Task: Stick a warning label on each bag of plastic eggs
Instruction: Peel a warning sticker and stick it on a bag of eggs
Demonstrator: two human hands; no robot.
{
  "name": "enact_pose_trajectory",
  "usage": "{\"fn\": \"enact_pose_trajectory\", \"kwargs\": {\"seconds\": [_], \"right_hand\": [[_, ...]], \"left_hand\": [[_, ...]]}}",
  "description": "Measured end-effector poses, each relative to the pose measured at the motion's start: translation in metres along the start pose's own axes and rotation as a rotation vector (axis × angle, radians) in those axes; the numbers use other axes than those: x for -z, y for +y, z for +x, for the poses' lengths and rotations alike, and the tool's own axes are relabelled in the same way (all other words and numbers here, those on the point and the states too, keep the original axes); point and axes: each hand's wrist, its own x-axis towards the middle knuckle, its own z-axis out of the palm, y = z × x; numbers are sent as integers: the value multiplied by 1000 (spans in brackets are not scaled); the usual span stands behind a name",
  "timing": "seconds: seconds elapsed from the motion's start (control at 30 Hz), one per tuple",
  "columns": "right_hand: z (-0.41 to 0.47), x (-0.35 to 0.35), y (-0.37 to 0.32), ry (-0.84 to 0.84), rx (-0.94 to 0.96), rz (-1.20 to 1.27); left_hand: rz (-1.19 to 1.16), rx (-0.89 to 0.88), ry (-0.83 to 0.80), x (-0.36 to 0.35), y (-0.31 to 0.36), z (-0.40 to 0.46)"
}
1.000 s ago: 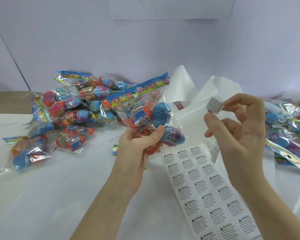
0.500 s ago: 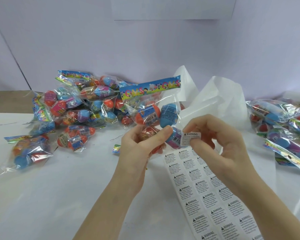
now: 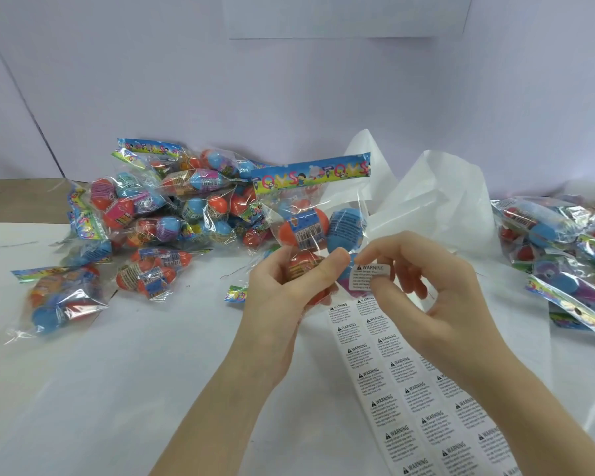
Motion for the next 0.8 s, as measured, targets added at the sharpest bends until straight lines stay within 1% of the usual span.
{"fn": "enact_pose_trajectory", "kwargs": {"seconds": [0.27, 0.4, 0.53, 0.6, 0.7, 0.73, 0.8], "right_hand": [[0, 0, 1, 9, 33, -60], [0, 1, 1, 19, 37, -77], [0, 1, 0, 33, 23, -38], [0, 1, 0, 91, -57, 50], [1, -1, 0, 184, -246, 201], [2, -2, 0, 169, -315, 218], [3, -7, 0, 75, -428, 236]], "left_hand": [[-30, 13, -31, 0, 2, 0], [18, 12, -47, 3, 0, 1], [22, -4, -27, 1, 0, 1], [-29, 7, -12, 1, 0, 1], [-87, 11, 6, 0, 0, 0], [-101, 4, 6, -1, 0, 0], [-126, -9, -5, -4, 0, -3]]}}
